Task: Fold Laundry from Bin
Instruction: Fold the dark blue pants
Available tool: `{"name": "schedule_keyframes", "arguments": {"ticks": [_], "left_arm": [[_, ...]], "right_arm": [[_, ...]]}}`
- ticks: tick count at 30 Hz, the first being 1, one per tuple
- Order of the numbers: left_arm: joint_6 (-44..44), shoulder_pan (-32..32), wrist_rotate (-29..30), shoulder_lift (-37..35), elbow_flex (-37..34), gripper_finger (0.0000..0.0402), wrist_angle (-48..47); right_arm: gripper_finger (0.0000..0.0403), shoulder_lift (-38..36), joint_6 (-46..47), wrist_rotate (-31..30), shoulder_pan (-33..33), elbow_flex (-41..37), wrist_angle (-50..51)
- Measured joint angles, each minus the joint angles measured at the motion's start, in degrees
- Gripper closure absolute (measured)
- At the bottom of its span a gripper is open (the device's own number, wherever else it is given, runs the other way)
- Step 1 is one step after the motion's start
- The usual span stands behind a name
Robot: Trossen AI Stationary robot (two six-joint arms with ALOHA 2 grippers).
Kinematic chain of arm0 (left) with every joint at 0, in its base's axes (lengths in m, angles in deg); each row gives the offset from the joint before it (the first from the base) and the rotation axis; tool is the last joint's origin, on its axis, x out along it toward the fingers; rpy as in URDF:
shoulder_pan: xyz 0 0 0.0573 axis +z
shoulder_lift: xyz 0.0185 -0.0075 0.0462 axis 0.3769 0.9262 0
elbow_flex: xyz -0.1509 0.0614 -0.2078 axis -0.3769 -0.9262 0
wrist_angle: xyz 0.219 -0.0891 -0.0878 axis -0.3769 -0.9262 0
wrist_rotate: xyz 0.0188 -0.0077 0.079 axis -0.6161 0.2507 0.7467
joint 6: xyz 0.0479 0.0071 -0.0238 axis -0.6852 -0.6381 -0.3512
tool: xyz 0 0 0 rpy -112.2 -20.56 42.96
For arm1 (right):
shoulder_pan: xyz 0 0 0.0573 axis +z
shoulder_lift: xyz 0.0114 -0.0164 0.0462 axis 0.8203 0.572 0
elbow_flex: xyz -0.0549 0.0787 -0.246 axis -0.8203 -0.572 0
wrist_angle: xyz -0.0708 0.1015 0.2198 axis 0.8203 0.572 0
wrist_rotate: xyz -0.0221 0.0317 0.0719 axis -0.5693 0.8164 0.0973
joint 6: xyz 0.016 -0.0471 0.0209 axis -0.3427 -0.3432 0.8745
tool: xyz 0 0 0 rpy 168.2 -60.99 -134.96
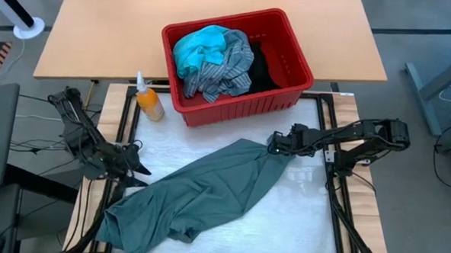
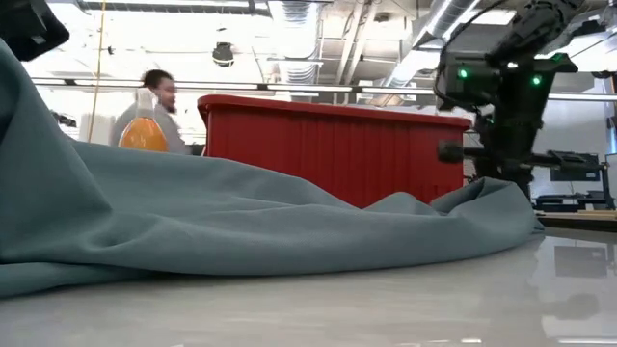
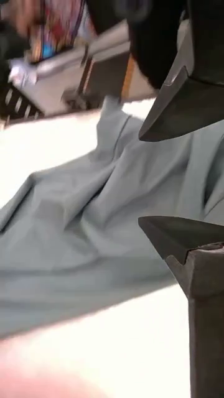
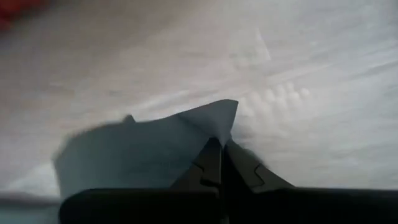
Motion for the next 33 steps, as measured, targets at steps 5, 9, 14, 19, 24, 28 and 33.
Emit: {"name": "schedule_keyframes", "arguments": {"ticks": [5, 9, 14, 19, 24, 28, 33], "left_arm": [[-3.84, 1.14, 3.04, 4.95, -5.71, 0.0207, 11.80], [-1.78, 3.57, 4.48, 8.85, -8.57, 0.0207, 13.51], [5.53, 7.23, 4.61, 12.55, -11.71, 0.0207, 13.34], [9.80, 10.43, -0.11, 14.74, -12.89, 0.0207, 13.03], [11.30, 12.33, -0.90, 15.24, -12.89, 0.0207, 13.16], [11.39, 13.85, -0.76, 15.24, -12.89, 0.0207, 13.05], [10.60, 15.97, -0.84, 15.24, -12.89, 0.0207, 12.98]], "right_arm": [[0.0383, -1.73, -6.37, -15.68, 2.75, 6.55, 1.68], [0.0383, -5.50, -21.70, -24.91, 2.52, 12.64, 6.57], [0.0384, -10.45, -26.99, -23.75, -0.24, 19.52, 21.69], [0.0377, -16.27, -27.60, -7.30, 3.24, 23.63, 29.13], [0.0379, -19.73, -24.93, 18.07, 14.54, 24.65, 30.80], [0.0382, -20.32, -23.15, 28.51, 26.19, 25.19, 26.73], [0.0380, -21.06, -13.07, 29.06, 36.34, 25.32, 26.42]]}}
